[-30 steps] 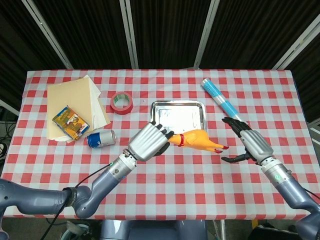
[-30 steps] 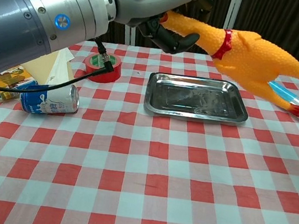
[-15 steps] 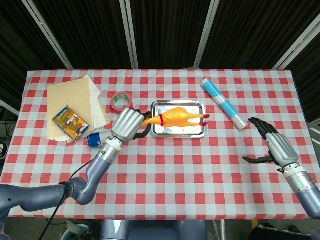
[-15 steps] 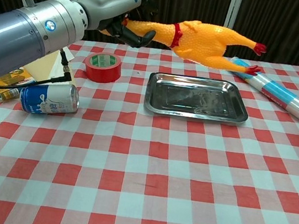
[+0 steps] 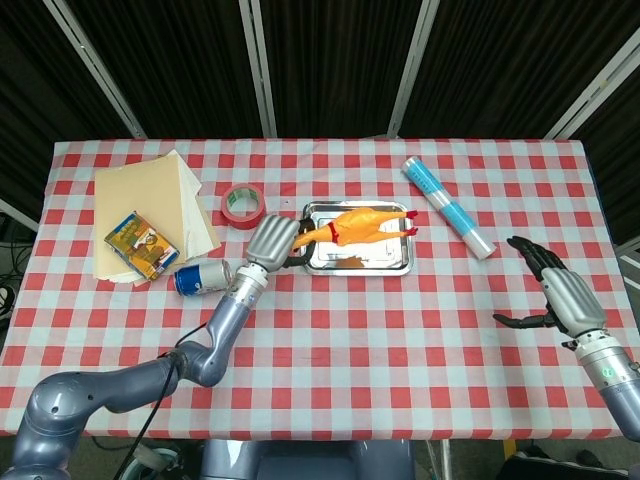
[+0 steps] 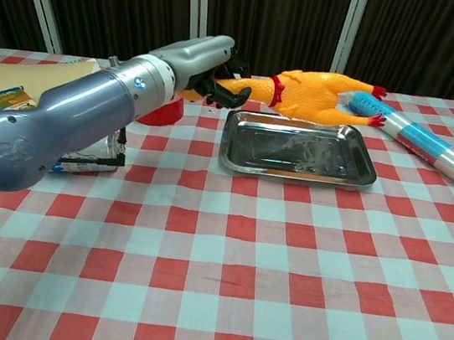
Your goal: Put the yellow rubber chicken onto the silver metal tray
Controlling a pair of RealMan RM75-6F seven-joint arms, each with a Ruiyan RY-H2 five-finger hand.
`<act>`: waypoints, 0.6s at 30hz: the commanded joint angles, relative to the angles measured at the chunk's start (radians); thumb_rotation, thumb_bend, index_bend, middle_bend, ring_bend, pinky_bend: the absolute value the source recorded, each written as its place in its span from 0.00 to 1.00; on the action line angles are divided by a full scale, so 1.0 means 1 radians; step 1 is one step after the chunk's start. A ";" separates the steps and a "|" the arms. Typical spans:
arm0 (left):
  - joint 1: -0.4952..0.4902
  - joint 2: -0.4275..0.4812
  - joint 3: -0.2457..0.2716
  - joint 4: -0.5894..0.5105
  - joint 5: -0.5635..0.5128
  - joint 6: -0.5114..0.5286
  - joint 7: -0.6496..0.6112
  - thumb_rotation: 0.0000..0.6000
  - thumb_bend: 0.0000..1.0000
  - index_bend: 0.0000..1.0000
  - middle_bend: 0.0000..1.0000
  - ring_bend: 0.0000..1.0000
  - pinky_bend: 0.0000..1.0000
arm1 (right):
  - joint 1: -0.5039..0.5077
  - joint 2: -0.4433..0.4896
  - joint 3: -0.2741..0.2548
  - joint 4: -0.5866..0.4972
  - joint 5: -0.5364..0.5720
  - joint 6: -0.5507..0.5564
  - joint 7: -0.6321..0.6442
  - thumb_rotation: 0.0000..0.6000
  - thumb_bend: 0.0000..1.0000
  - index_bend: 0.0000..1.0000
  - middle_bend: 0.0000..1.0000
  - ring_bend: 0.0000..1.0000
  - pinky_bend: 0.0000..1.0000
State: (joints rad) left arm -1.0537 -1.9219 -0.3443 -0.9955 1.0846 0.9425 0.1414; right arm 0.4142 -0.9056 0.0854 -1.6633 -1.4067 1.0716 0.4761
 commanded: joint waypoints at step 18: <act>-0.114 -0.166 -0.136 0.212 -0.183 -0.169 0.037 1.00 0.32 0.27 0.33 0.26 0.32 | -0.031 0.047 0.008 -0.016 0.019 -0.003 0.036 0.84 0.12 0.00 0.04 0.02 0.06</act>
State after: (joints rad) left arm -1.1589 -2.0816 -0.4600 -0.7880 0.9307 0.7918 0.1569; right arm 0.3830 -0.8582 0.0932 -1.6797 -1.3876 1.0684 0.5121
